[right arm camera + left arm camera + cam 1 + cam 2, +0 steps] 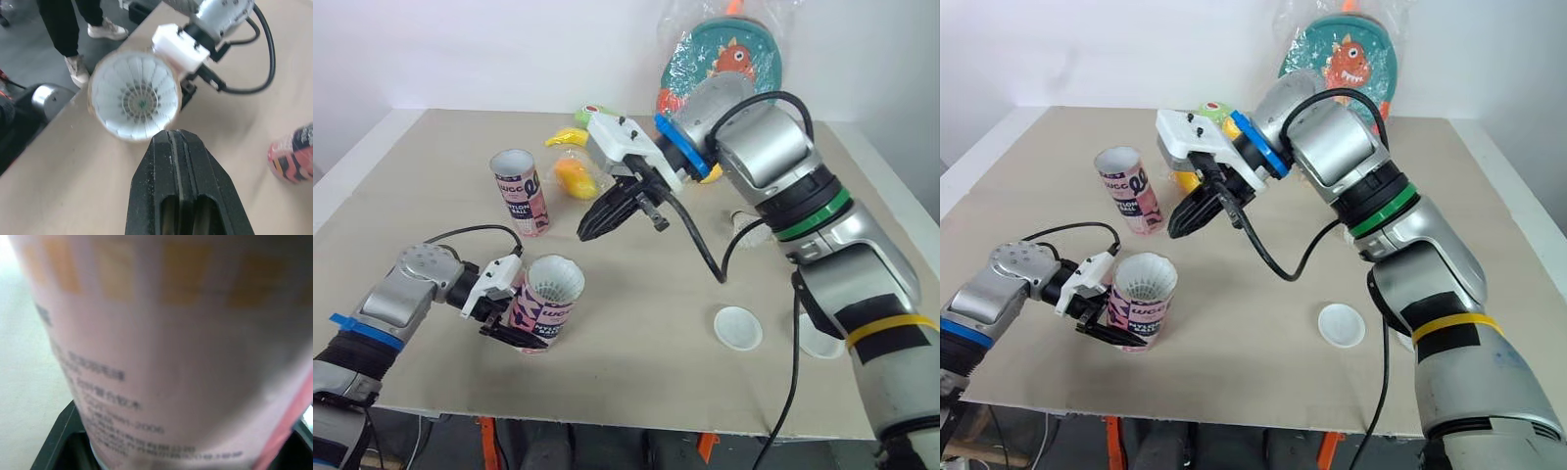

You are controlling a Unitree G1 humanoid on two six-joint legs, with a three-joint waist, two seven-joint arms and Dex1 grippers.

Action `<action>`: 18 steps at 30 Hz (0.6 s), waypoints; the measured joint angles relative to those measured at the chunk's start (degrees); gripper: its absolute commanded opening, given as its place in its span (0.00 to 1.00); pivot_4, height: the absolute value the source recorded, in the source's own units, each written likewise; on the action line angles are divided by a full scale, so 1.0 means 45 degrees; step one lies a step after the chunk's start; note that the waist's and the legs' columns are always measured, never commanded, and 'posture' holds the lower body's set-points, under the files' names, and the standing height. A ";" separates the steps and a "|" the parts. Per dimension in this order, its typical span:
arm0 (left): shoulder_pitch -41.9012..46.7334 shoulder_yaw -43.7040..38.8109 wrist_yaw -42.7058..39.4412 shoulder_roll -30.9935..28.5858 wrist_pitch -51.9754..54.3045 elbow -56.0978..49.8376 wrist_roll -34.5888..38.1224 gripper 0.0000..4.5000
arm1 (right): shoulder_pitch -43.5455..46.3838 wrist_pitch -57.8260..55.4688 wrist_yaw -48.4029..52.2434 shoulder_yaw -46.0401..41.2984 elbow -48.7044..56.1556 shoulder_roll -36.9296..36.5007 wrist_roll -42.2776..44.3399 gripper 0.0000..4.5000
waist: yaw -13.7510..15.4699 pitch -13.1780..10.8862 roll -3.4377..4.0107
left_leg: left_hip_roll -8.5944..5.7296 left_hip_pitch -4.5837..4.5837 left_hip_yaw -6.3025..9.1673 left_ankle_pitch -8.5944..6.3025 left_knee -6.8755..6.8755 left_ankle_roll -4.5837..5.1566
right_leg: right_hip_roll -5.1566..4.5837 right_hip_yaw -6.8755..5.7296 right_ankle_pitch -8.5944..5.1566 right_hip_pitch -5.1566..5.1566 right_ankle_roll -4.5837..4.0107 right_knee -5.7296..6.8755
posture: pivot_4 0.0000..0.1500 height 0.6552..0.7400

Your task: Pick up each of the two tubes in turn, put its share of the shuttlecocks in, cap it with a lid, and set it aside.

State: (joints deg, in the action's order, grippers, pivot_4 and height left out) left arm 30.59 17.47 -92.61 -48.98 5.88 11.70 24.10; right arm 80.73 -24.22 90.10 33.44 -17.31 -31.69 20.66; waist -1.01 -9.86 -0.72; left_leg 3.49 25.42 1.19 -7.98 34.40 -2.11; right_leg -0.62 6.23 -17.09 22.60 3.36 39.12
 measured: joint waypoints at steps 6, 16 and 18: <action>-0.0317 -0.0873 0.0437 0.1702 -0.0491 0.0068 0.0213 0.65 | -0.3985 -0.1051 -0.1141 -0.2531 0.3428 -0.3370 -0.0117 0.17 | 0.0157 -0.0003 -0.0037 | -0.0092 0.0219 -0.0040 0.0001 0.0055 0.0002 | -0.0123 -0.0006 0.0055 0.0101 0.0081 -0.0007 | 1.00 1.00; 0.0041 -0.1548 0.0959 0.3770 -0.0118 -0.0064 0.0842 0.65 | -0.9868 -0.2928 -0.1848 -0.3966 0.6748 -0.7218 -0.0287 0.70 | -0.0113 -0.0023 -0.0025 | -0.0102 0.0260 -0.0003 -0.0012 0.0048 0.0025 | -0.0088 -0.0008 0.0035 0.0129 0.0081 0.0004 | 1.00 1.00; 0.0050 -0.1475 0.1073 0.4277 -0.0232 0.0424 0.0651 0.65 | -1.0143 -0.2808 -0.1900 -0.3965 0.6616 -0.7240 -0.0535 0.70 | -0.0182 -0.0024 -0.0025 | -0.0101 0.0255 -0.0005 -0.0007 0.0058 0.0022 | -0.0088 -0.0004 0.0044 0.0126 0.0096 0.0006 | 1.00 1.00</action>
State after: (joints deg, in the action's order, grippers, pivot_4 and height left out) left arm 30.81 10.84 -87.78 -29.74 4.84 13.61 27.03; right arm 35.09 -36.86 81.55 15.60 12.46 -64.27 18.25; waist -1.83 -9.97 -0.84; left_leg 3.04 26.56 1.17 -8.01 34.66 -2.02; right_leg -1.01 6.21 -16.90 23.17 3.79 39.15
